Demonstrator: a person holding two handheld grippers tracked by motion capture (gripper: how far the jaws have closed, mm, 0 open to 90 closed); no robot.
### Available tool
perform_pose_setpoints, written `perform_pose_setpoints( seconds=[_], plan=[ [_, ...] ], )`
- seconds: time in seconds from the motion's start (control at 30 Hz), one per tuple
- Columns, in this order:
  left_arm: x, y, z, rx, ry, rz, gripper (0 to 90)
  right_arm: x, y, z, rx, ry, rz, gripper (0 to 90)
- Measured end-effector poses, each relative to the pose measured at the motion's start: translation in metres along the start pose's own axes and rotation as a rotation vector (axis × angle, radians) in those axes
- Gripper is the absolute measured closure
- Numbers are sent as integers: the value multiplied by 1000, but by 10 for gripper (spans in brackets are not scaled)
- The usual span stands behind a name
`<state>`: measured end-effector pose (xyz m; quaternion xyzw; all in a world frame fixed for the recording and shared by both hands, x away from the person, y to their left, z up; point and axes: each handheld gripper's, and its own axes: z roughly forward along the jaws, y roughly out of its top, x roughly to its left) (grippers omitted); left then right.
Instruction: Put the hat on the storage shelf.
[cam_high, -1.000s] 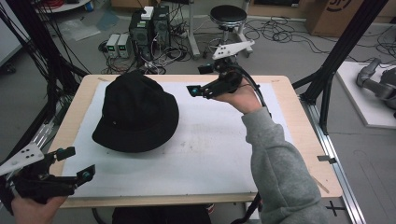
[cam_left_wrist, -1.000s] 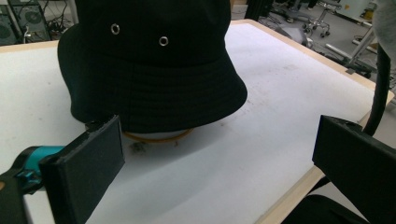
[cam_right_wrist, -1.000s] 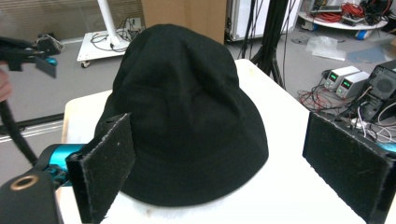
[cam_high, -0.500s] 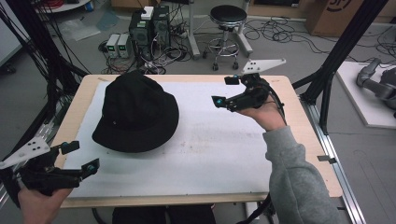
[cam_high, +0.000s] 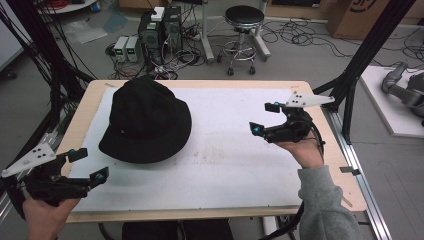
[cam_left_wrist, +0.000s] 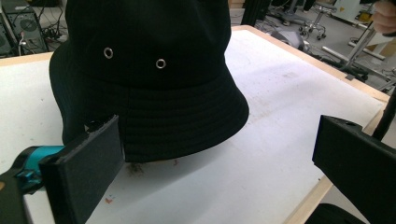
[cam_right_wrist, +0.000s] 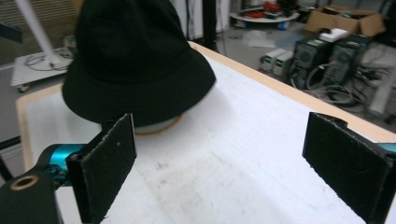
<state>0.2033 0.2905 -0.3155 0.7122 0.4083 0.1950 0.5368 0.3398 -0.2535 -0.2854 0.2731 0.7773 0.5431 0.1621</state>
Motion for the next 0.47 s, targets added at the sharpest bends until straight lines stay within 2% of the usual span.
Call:
perform_pose_setpoints(
  seconds=[0.13,0.27,0.33,0.37,0.47],
  plan=[
    [-1,1,0,-4,2,2,26,2,-14,-12,-18,-30,21,96],
    [0,2,0,-15,5,-1,26,2,-30,-24,-62,-29,41,96],
    [0,4,0,-17,3,1,25,1,-34,-27,-41,-33,45,96],
    [0,4,0,-17,4,4,26,0,-36,-28,-38,-50,45,96],
    [-2,6,3,-22,9,11,26,0,-37,-33,-51,-49,54,96]
  ],
)
